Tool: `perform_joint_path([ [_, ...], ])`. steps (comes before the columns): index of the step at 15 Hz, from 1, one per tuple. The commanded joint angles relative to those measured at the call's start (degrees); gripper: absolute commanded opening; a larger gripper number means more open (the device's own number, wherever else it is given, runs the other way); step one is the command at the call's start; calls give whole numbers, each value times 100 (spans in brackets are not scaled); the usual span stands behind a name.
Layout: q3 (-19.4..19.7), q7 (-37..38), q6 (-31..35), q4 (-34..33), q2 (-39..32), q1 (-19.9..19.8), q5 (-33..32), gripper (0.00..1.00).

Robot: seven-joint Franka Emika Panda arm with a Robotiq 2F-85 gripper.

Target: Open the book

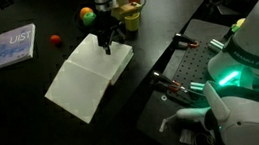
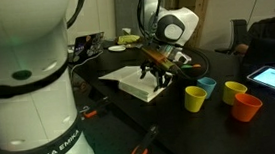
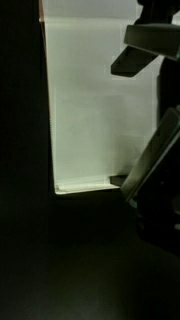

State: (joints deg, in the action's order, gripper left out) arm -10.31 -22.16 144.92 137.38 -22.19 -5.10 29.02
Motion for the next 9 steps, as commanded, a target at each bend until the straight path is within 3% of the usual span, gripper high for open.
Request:
perform_joint_path([
  [1, -122, 186, -209, -191, 144, 1, 46, 100],
  [9, -74, 355, -195, -252, 241, 138, -194, 100],
])
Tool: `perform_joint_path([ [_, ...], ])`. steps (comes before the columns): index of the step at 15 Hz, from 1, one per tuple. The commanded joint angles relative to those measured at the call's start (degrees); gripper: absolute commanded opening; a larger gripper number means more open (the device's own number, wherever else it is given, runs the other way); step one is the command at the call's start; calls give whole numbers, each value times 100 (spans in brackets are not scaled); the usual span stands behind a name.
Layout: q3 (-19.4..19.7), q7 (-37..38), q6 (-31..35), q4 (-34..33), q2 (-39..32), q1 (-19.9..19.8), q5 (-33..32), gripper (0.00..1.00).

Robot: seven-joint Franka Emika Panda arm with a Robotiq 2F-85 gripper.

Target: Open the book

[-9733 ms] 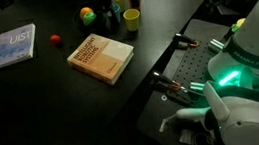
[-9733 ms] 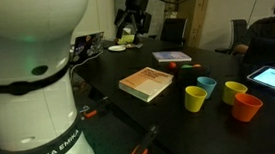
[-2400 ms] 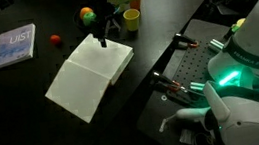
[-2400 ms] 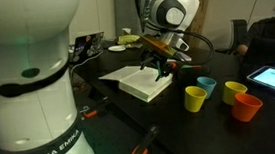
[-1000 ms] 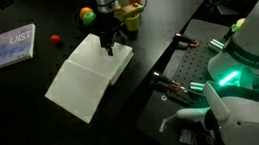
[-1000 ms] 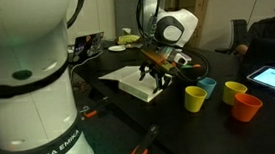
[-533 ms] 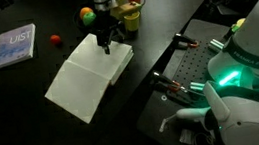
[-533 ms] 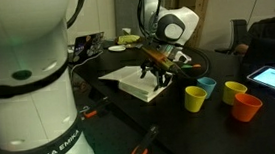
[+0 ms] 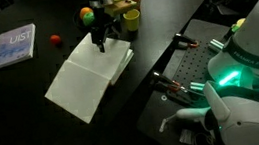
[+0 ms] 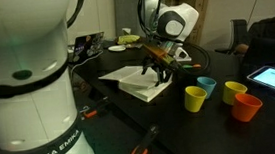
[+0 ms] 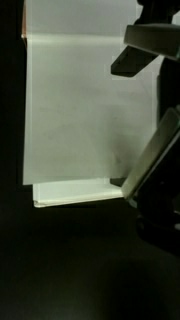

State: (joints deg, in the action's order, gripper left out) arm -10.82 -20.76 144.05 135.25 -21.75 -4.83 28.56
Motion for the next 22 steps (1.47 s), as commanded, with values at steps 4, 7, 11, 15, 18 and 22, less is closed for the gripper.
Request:
perform_joint_path([
  [4, 59, 529, -176, -62, 391, 295, -631, 100],
  [7, 84, 821, -342, -96, 431, 364, -739, 100],
  [11, 136, 1180, -535, -83, 396, 278, -428, 100],
  [15, 49, 932, -569, -81, 385, 44, 391, 100],
  [18, 26, 695, -660, -59, 397, -54, 1120, 100],
  [22, 145, 476, -602, 21, 430, 44, 1472, 100],
])
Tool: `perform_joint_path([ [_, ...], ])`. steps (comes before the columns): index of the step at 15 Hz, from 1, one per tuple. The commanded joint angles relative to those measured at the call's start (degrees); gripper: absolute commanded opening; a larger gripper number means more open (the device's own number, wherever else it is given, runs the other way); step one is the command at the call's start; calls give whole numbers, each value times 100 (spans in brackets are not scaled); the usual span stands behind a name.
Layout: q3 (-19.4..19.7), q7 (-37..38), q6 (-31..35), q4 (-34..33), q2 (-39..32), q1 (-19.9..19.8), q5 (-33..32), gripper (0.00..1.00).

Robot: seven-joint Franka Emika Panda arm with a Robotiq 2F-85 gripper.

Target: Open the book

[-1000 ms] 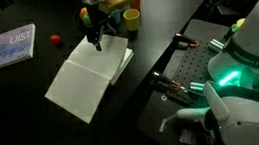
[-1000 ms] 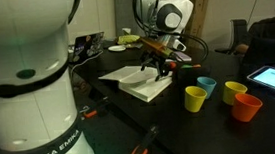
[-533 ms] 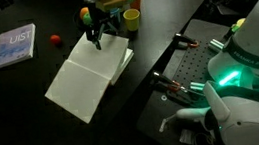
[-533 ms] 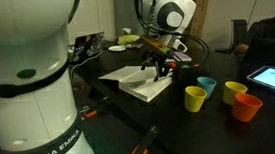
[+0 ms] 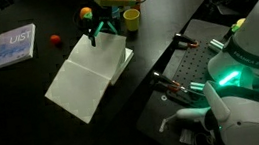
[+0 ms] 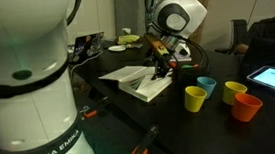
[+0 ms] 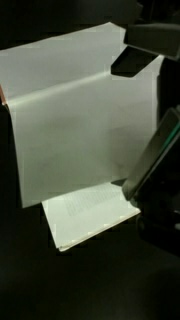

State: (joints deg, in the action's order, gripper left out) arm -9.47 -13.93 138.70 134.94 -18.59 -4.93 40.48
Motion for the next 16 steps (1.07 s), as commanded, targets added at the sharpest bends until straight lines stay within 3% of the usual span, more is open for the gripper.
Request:
perform_joint_path([
  [1, 32, -236, -43, 63, 138, 93, 215, 100],
  [9, 110, -189, 105, 81, 364, 356, -703, 100],
  [13, 73, -200, 126, 104, 407, 379, -951, 59],
  [16, 63, -186, 125, 118, 416, 364, -1000, 34],
])
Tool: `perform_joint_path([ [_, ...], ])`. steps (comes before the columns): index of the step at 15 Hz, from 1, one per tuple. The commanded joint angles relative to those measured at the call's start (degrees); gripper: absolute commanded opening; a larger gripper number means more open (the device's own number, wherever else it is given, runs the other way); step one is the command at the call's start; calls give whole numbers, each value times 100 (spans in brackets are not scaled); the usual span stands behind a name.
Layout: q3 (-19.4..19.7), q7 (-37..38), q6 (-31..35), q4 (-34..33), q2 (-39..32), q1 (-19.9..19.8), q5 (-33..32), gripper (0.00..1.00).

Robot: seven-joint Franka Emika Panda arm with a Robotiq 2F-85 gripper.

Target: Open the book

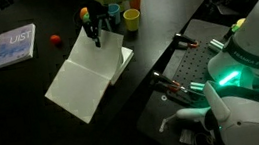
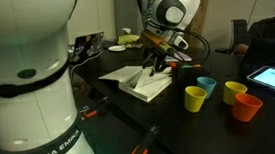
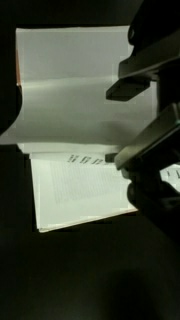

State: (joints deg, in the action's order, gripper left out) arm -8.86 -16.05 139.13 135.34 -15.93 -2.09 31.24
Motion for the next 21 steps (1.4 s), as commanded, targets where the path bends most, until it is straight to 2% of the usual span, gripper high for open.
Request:
perform_joint_path([
  [1, 1, 38, 82, 80, 160, 83, -104, 27],
  [3, 9, 144, -17, 48, 213, 104, -214, 13],
  [6, -21, 227, -167, 6, 354, 161, -332, 7],
  [7, -43, 196, -141, -5, 402, 211, -393, 19],
  [13, -187, 210, -111, -143, 434, 549, -708, 13],
  [21, -445, 287, 26, -394, 448, 1064, -1437, 14],
])
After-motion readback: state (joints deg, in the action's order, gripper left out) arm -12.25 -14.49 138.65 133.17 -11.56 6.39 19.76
